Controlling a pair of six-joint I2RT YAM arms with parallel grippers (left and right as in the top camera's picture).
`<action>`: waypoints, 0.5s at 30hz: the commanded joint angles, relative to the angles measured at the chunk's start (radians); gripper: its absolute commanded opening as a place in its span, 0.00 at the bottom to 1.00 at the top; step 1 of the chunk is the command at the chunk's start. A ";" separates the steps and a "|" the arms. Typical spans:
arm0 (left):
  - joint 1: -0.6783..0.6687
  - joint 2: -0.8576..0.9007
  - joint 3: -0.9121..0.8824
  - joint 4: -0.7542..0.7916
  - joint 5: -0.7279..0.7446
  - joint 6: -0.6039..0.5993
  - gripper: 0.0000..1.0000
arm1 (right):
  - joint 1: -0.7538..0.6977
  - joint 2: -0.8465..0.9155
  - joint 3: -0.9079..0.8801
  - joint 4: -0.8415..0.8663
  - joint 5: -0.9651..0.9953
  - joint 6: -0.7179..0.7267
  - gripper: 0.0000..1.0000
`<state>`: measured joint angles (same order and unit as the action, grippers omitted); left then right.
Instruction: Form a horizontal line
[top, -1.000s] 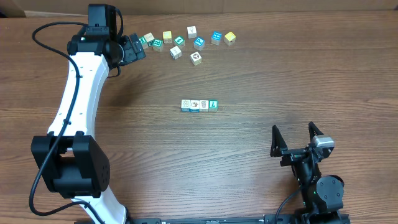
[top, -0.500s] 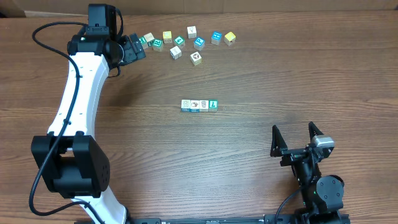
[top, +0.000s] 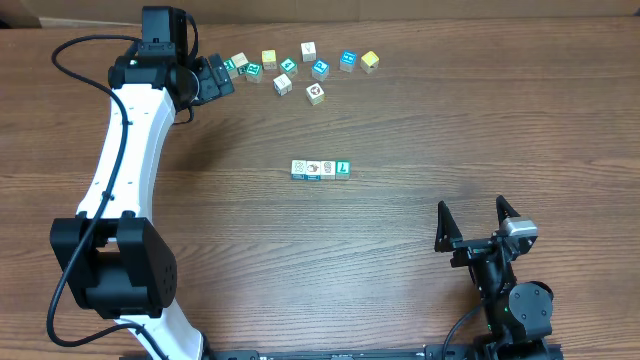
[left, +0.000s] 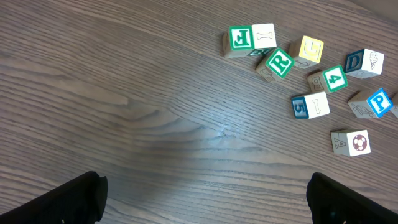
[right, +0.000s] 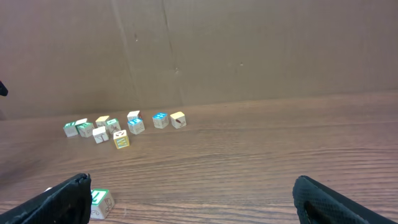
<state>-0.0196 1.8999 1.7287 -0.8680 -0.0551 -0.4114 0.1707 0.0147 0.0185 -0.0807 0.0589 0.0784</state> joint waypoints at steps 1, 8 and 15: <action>-0.007 -0.006 0.008 0.002 0.003 0.008 1.00 | -0.005 -0.012 -0.011 0.003 -0.002 -0.001 1.00; -0.006 -0.006 0.008 -0.005 -0.027 0.032 1.00 | -0.005 -0.012 -0.011 0.003 -0.002 -0.001 1.00; -0.007 -0.045 0.007 -0.145 -0.034 0.069 1.00 | -0.005 -0.012 -0.011 0.003 -0.002 -0.001 1.00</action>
<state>-0.0196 1.8999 1.7287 -0.9894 -0.0681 -0.3908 0.1707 0.0147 0.0185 -0.0811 0.0593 0.0784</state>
